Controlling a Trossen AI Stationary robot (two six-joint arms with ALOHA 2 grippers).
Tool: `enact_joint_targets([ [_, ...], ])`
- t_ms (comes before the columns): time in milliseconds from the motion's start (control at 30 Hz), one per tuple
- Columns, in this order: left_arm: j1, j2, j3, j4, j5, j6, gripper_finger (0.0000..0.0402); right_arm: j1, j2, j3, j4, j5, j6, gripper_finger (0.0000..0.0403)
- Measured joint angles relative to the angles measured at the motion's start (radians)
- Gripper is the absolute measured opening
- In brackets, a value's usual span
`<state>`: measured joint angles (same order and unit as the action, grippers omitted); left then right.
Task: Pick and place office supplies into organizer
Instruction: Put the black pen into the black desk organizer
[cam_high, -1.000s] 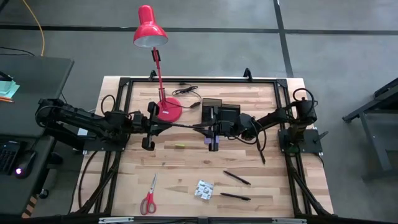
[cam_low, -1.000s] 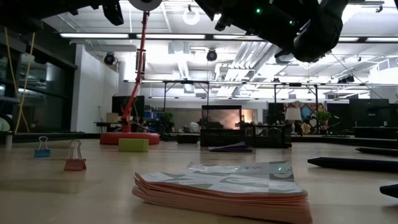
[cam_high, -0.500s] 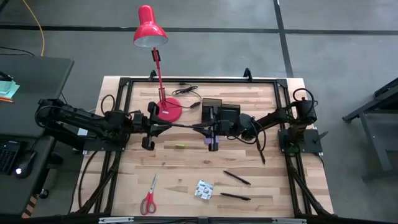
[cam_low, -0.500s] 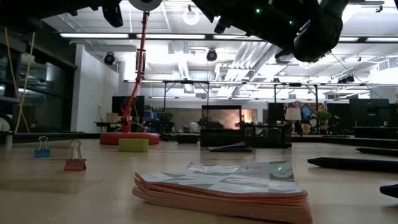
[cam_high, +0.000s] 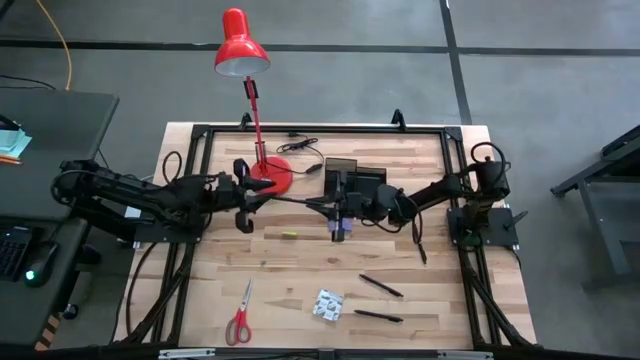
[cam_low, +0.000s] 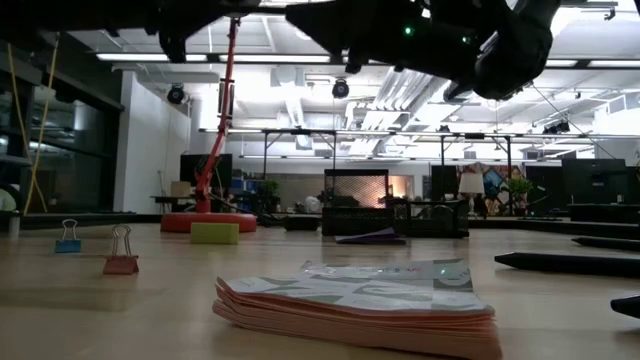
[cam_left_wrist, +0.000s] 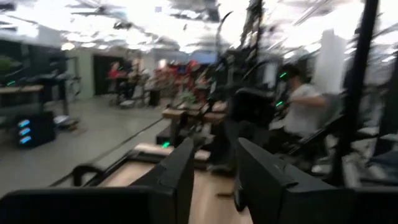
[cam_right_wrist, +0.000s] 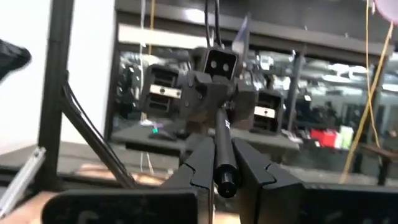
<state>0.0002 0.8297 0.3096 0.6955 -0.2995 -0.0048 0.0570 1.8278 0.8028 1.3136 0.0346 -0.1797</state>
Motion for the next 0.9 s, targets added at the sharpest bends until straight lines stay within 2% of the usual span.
enact_joint_targets([
  [200, 0.000, -0.016, 0.000, -0.141, -0.146, -0.011, 0.0166, 0.007, -0.006, 0.000, -0.076, 0.112, 0.003, 0.0018],
  [367, 0.000, -0.040, 0.000, -0.181, -0.248, 0.015, 0.0202, 0.023, -0.046, 0.000, -0.177, 0.276, -0.023, 0.0019],
  [500, 0.000, -0.052, 0.000, -0.221, -0.252, 0.011, 0.0219, 0.037, -0.132, 0.000, -0.337, 0.418, -0.039, 0.0018],
  [600, 0.000, -0.052, 0.000, -0.271, -0.252, -0.001, 0.0226, 0.044, -0.230, 0.000, -0.521, 0.497, -0.005, 0.0018],
  [800, 0.000, -0.051, 0.000, -0.348, -0.252, -0.053, 0.0230, 0.029, -0.439, 0.000, -0.868, 0.561, 0.132, 0.0017],
  [900, 0.000, -0.050, 0.000, -0.363, -0.252, -0.056, 0.0230, -0.011, -0.530, 0.000, -1.014, 0.526, 0.208, 0.0017],
])
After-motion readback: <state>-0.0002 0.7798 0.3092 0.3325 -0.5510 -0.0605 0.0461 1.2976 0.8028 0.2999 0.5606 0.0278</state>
